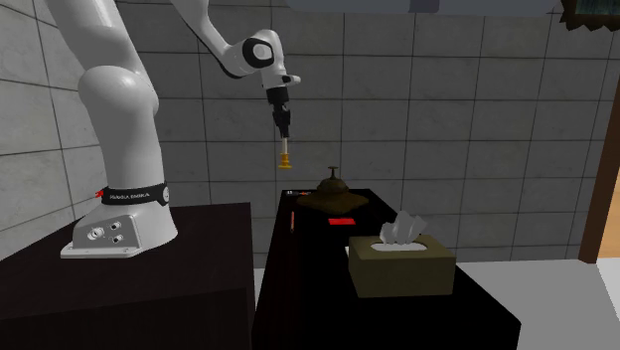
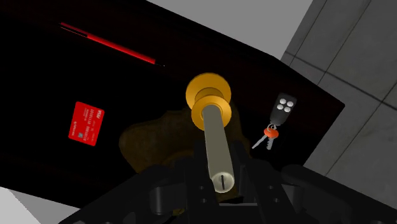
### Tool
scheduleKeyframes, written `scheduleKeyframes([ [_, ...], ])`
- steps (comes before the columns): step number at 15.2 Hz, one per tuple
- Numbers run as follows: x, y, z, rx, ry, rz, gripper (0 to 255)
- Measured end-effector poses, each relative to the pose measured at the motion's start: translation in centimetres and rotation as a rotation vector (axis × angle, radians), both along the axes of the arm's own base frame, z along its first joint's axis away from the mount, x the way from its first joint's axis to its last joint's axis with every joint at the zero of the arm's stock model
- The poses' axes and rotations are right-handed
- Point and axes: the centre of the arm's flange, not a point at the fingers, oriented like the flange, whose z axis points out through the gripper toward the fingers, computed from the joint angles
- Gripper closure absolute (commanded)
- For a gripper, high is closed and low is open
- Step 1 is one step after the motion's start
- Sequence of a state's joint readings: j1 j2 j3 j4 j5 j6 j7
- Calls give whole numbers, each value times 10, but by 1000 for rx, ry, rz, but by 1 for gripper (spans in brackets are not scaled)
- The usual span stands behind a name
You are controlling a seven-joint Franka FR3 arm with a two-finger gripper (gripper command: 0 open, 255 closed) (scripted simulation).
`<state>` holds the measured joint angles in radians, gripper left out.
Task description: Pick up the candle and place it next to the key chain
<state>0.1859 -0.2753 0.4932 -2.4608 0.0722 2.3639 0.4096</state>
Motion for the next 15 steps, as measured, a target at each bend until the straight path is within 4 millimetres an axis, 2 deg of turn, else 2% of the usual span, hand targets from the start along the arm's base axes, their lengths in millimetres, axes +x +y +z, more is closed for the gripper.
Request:
scheduleKeyframes([
  [15,1,0,-79,0,0,0,255],
])
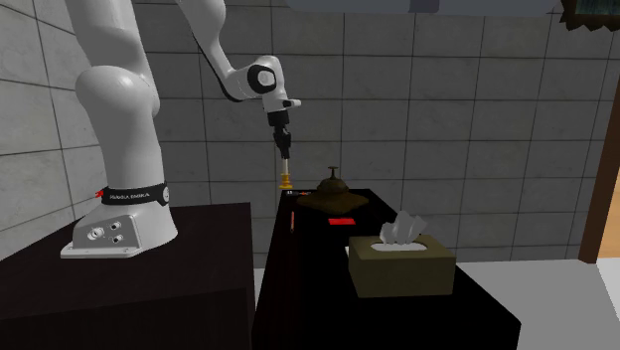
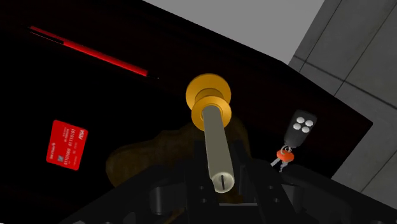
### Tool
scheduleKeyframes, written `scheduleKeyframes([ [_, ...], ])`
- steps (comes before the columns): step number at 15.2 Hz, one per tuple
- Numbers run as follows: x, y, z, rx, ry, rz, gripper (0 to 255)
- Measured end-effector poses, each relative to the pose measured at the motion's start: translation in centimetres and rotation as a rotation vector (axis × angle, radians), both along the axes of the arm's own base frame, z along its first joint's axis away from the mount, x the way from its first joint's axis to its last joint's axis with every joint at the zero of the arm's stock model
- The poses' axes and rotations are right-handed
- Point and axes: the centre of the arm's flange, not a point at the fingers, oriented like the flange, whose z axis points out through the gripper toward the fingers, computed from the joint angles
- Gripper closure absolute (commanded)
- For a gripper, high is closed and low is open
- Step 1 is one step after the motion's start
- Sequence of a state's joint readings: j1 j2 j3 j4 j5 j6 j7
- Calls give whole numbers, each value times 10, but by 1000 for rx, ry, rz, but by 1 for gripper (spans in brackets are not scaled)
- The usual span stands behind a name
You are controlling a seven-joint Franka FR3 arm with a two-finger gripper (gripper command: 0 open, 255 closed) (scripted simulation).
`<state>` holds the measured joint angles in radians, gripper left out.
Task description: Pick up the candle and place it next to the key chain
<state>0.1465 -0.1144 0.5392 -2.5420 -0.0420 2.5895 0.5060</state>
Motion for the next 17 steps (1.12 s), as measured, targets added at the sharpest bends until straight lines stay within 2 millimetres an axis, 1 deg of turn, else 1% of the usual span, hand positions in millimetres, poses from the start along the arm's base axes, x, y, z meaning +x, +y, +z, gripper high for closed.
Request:
scheduleKeyframes([
  [12,-1,1,-64,0,0,0,255],
  [17,0,1,-68,1,0,0,255],
])
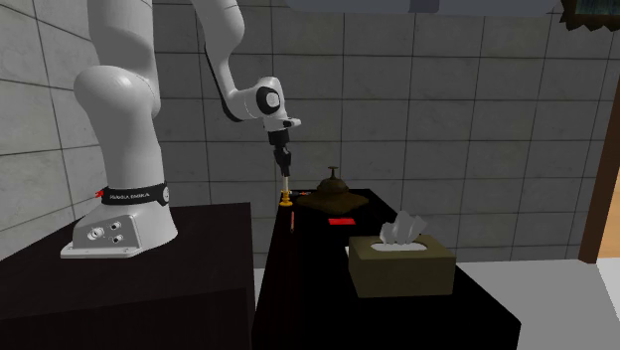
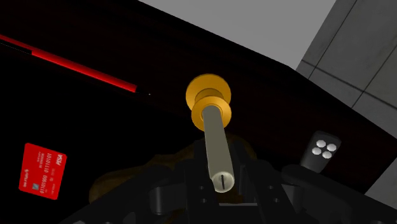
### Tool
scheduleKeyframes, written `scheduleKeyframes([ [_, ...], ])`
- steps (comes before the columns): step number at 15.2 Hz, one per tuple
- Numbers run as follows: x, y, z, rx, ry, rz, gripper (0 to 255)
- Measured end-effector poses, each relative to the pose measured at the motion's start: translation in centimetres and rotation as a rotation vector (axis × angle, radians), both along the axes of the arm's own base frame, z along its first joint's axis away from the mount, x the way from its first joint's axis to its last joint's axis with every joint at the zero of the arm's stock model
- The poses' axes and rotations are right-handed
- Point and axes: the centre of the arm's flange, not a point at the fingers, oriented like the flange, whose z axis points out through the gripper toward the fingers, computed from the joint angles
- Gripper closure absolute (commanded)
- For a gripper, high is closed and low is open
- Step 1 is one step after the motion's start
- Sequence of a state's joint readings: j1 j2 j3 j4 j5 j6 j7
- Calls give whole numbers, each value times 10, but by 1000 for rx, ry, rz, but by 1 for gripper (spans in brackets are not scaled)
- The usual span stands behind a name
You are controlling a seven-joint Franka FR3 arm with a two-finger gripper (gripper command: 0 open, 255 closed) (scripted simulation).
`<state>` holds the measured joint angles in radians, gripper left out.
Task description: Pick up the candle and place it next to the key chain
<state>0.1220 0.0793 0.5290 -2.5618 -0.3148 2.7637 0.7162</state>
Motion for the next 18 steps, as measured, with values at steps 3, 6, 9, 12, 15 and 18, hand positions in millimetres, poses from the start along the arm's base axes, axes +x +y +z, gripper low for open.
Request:
scheduleKeyframes([
  [3,0,0,0,0,0,0,0],
  [6,0,0,0,0,0,0,0],
  [9,0,0,0,0,0,0,0],
  [12,-6,1,26,-3,-3,2,0],
  [15,-8,0,47,-1,-2,0,0],
  [18,-8,-1,49,0,0,0,0],
])
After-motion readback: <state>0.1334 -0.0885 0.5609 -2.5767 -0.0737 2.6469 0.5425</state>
